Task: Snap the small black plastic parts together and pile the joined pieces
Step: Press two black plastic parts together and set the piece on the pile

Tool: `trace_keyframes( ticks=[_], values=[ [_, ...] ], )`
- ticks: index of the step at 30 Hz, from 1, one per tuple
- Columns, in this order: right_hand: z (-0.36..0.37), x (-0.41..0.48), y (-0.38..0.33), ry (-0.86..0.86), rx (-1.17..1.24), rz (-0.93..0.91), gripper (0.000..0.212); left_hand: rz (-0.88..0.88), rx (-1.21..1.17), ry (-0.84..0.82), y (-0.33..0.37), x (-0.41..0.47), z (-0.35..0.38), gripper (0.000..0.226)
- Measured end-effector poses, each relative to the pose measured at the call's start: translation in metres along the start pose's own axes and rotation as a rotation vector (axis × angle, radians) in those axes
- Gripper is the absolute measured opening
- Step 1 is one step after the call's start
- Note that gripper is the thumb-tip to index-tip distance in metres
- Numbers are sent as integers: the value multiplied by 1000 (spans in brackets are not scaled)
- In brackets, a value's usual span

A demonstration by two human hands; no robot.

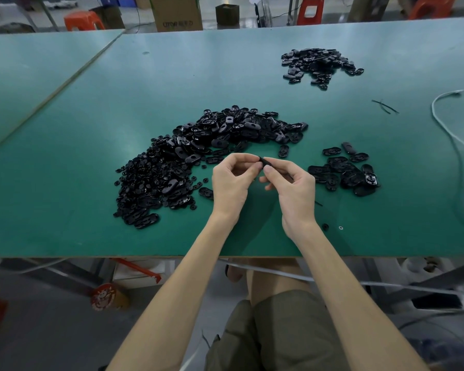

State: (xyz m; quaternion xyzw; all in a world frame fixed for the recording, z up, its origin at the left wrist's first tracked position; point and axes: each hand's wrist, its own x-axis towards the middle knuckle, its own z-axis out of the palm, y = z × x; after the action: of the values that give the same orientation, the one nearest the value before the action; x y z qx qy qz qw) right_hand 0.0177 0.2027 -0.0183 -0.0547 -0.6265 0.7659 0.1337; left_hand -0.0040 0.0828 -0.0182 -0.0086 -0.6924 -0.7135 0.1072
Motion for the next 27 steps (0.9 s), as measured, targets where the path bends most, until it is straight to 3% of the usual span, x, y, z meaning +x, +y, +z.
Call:
trace_keyframes(
  ticks=[5,11,21,27],
  values=[
    [-1,0,-1,-8,21,7,20,-40,-61,11,0,1,-1,25],
    [-1,0,-2,9,43,-16,21,-14,-117,-109,3,0,-1,14],
    [3,1,1,20,-67,-26,28,-39,-210,-61,7,0,0,13],
    [2,0,-1,77,-37,-18,14,-26,-249,-87,8,-2,1,21]
  ],
)
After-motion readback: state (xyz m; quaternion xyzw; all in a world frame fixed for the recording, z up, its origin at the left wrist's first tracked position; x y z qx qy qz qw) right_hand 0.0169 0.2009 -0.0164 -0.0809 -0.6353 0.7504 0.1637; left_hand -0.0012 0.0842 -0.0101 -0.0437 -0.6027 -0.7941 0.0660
